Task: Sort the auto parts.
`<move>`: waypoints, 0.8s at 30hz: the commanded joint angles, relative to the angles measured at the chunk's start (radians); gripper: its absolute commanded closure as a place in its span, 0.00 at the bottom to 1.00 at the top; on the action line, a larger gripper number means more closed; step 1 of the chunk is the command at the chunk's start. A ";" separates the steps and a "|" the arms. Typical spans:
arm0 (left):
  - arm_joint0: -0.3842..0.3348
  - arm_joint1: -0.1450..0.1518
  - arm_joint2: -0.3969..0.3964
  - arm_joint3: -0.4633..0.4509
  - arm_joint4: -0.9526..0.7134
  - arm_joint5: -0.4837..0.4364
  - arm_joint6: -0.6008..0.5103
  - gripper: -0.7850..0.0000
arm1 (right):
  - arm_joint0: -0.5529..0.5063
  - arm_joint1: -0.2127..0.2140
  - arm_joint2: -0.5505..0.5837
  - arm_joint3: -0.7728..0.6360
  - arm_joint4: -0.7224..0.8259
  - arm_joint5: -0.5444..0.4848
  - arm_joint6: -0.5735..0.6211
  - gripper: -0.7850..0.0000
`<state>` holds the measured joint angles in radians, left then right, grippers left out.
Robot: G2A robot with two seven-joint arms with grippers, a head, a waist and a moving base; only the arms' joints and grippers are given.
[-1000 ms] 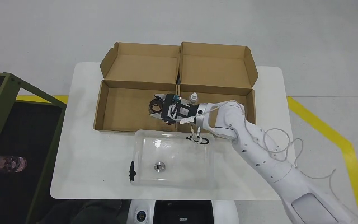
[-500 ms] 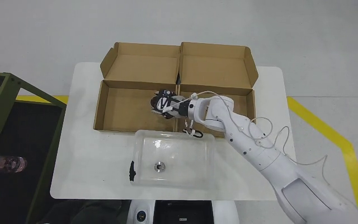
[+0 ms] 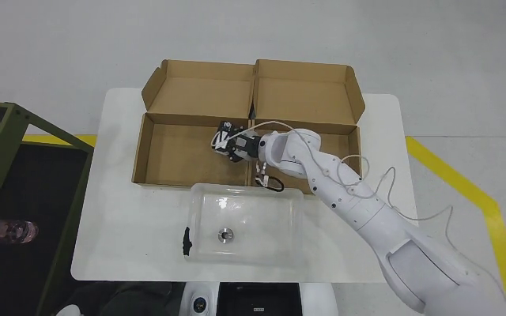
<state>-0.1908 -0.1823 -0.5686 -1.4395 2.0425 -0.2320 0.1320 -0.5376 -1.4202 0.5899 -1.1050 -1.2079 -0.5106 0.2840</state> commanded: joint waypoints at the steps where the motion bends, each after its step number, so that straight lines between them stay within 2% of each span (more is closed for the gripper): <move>1: 0.000 0.000 0.000 0.000 0.000 0.000 0.000 0.00 | 0.006 -0.008 -0.006 0.016 -0.007 0.005 0.006 0.89; 11: 0.000 0.000 0.000 0.000 0.000 0.000 0.000 0.00 | 0.017 -0.030 -0.012 0.056 -0.043 -0.001 0.017 0.58; 18: 0.000 0.000 0.000 0.000 0.000 0.000 0.000 0.00 | 0.018 -0.040 -0.007 0.072 -0.065 -0.007 0.023 0.49; 19: 0.000 0.000 0.000 0.000 0.000 0.000 0.000 0.00 | 0.018 -0.041 -0.004 0.073 -0.066 -0.008 0.023 0.37; 20: 0.000 0.000 0.000 0.000 0.000 0.000 0.000 0.00 | 0.018 -0.041 -0.002 0.072 -0.067 -0.010 0.023 0.29; 24: 0.000 0.000 0.000 0.000 0.000 0.000 0.000 0.00 | 0.018 -0.040 0.020 0.052 -0.072 -0.015 0.014 0.25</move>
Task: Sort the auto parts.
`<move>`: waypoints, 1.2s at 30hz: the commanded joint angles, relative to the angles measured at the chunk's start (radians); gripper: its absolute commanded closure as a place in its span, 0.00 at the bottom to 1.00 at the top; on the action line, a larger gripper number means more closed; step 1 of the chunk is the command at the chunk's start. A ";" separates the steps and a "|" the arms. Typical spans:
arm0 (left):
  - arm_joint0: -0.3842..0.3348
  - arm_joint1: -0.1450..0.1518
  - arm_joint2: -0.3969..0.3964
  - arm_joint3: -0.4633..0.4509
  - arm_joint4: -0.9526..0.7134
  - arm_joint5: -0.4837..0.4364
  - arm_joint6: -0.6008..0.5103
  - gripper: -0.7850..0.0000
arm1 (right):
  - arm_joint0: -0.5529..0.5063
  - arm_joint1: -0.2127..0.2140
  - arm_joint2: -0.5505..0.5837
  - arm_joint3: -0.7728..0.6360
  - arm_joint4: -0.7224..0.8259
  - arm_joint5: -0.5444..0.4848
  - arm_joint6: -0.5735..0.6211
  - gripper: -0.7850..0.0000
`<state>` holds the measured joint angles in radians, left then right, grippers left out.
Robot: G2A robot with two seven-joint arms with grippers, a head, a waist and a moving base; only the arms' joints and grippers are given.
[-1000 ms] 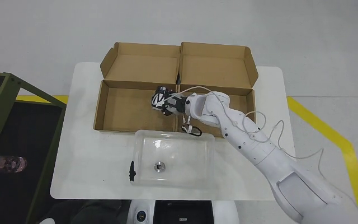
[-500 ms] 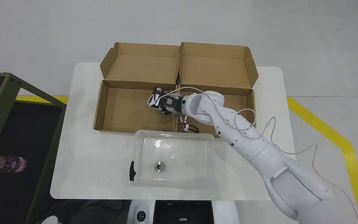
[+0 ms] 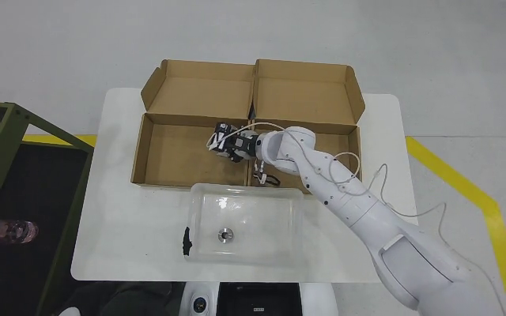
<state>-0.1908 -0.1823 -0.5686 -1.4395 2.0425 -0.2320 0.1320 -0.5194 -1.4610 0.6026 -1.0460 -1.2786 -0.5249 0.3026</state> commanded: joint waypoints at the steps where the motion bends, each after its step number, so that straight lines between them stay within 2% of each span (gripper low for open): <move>1: 0.000 0.000 0.000 0.000 0.000 0.000 0.000 0.00 | -0.001 0.003 0.014 -0.017 -0.005 -0.003 -0.008 0.25; 8: 0.000 0.000 0.000 0.000 0.000 0.000 0.000 0.00 | -0.024 0.020 0.072 -0.121 -0.006 -0.043 -0.027 0.26; 17: 0.000 0.000 0.000 0.000 0.000 0.000 0.000 0.00 | -0.103 0.048 0.137 -0.326 0.010 -0.132 -0.004 0.28; 23: 0.000 0.000 0.000 0.000 0.000 0.000 0.000 0.00 | -0.169 0.067 0.168 -0.450 0.010 -0.188 0.032 0.24; 28: 0.000 0.000 0.000 0.000 0.000 0.000 0.000 0.00 | -0.231 0.083 0.185 -0.543 0.010 -0.231 0.065 0.14; 36: 0.000 0.000 0.000 0.000 0.000 0.000 0.000 0.00 | -0.345 0.115 0.228 -0.671 -0.009 -0.285 0.124 0.13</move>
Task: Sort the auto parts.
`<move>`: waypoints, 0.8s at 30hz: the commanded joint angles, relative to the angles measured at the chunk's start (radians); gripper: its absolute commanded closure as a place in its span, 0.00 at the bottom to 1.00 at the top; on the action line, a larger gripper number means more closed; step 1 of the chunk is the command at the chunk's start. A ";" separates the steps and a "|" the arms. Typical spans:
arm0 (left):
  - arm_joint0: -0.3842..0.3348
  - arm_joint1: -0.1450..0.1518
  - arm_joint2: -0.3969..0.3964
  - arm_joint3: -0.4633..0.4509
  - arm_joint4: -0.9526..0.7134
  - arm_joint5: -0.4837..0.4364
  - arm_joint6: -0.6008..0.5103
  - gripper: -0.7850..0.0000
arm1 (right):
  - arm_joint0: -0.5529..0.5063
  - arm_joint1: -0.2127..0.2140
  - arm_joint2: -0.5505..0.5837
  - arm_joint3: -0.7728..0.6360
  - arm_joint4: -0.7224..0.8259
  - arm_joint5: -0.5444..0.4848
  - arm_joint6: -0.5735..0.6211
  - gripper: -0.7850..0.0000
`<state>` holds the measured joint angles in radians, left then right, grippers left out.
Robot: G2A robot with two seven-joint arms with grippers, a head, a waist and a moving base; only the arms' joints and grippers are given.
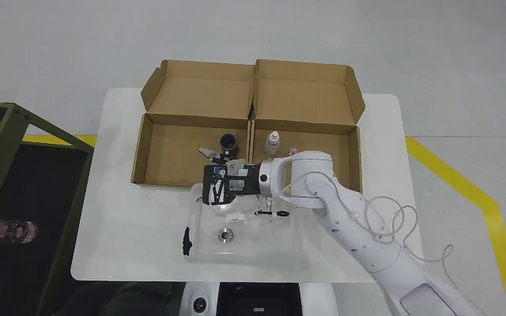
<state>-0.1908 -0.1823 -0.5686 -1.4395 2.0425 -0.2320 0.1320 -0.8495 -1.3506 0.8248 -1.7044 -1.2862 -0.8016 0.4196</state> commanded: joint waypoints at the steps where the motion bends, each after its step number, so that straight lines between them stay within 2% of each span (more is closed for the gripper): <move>1: 0.000 0.000 0.000 0.000 0.000 0.000 0.000 0.00 | -0.029 0.008 0.010 -0.024 -0.004 -0.018 0.014 0.13; 10: 0.000 0.000 0.000 0.000 0.000 0.000 0.000 0.00 | -0.144 0.035 0.005 -0.104 -0.016 -0.096 0.047 0.15; 24: 0.000 0.000 0.000 0.000 0.000 0.000 0.000 0.00 | -0.210 0.060 -0.022 -0.105 -0.083 -0.159 0.061 0.20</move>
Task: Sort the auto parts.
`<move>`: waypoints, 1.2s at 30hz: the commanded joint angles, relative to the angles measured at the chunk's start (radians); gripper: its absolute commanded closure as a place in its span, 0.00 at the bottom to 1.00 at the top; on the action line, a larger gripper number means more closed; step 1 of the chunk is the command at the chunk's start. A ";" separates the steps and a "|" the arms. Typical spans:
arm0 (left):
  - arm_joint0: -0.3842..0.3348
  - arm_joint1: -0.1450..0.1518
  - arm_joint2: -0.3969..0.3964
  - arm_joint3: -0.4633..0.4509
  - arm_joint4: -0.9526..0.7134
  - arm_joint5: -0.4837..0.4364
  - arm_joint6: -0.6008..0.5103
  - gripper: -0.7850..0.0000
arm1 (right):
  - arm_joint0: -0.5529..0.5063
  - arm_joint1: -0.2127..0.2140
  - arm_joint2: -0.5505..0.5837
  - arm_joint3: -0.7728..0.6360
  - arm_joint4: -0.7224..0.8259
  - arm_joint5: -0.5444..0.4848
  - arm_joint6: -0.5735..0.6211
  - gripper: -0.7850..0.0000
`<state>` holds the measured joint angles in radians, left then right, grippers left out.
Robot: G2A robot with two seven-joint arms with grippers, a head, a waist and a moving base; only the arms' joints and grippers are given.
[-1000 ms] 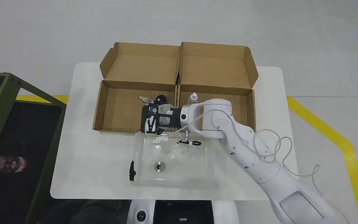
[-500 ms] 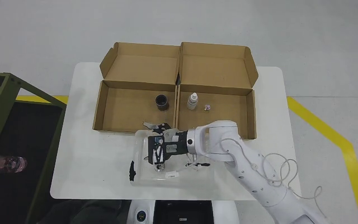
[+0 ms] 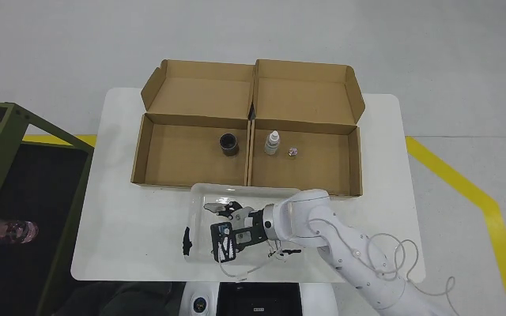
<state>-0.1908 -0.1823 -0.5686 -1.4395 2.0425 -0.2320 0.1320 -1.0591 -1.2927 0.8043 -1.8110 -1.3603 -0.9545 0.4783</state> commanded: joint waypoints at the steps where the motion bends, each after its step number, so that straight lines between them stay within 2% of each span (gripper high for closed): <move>1: 0.000 0.000 0.000 0.000 0.000 0.000 0.000 0.00 | -0.002 0.003 -0.003 0.004 -0.016 -0.008 0.000 0.21; 8: 0.000 0.000 0.000 0.000 0.000 0.000 0.000 0.00 | -0.009 0.009 -0.011 0.041 -0.052 0.009 -0.017 0.26; 16: 0.000 0.000 0.000 0.000 0.000 0.000 0.000 0.00 | 0.003 0.009 -0.043 0.094 -0.092 0.006 -0.038 0.24; 26: 0.000 0.000 0.000 0.000 0.000 0.000 0.000 0.00 | 0.022 0.005 -0.085 0.153 -0.122 0.011 -0.050 0.27; 36: 0.000 0.000 0.000 0.000 0.000 0.000 0.000 0.00 | 0.047 -0.005 -0.124 0.216 -0.143 0.030 -0.067 0.40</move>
<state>-0.1908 -0.1823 -0.5686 -1.4395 2.0425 -0.2320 0.1320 -1.0143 -1.2967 0.6827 -1.5998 -1.5027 -0.9252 0.4134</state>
